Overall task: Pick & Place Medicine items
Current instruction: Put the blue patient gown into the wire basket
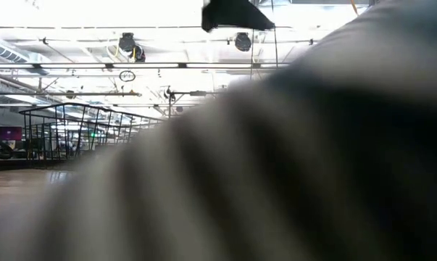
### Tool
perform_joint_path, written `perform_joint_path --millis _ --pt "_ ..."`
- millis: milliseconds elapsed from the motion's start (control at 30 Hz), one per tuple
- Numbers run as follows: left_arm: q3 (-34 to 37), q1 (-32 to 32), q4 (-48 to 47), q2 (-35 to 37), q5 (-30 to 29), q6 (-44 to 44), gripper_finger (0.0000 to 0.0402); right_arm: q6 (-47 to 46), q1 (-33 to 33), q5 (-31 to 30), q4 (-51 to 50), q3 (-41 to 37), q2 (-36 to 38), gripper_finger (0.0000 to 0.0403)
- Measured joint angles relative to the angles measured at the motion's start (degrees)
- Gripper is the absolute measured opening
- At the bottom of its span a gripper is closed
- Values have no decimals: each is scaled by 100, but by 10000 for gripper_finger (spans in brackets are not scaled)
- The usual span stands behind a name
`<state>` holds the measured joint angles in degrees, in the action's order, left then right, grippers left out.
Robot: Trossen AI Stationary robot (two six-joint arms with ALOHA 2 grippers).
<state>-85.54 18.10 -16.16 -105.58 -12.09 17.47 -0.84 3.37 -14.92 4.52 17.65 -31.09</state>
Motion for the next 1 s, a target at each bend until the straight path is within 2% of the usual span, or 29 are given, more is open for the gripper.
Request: perform_joint_path --millis 267,433,667,900,1000 --pt "-59 16 -1 -925 216 -686 324 192 -2 -4 143 -2 0 171" --pt "-81 221 442 -1275 353 -520 324 133 -2 -4 161 -2 0 171" --pt "-342 559 436 -1673 176 -472 323 88 -2 -4 237 -2 -4 171" --pt "-377 534 364 -2044 157 -230 323 0 -2 -4 409 -2 -11 171" --pt "-377 483 379 -2195 417 -156 324 4 -2 -4 408 -2 -11 171"
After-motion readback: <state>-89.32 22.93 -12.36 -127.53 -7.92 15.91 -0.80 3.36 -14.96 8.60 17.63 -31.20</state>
